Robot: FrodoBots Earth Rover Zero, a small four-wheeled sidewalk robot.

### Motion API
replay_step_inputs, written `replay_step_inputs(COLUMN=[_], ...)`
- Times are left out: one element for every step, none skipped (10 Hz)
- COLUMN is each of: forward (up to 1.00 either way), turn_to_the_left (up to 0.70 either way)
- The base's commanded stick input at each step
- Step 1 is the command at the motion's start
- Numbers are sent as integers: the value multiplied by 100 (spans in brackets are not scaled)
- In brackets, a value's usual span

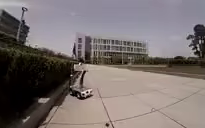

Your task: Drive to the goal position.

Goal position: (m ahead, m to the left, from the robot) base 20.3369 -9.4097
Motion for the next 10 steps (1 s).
replay_step_inputs(forward=[0,0,0,0,6,9,10,11,25,47], turn_to_the_left=[-62,-26,0,0,0,0,0,0,0,0])
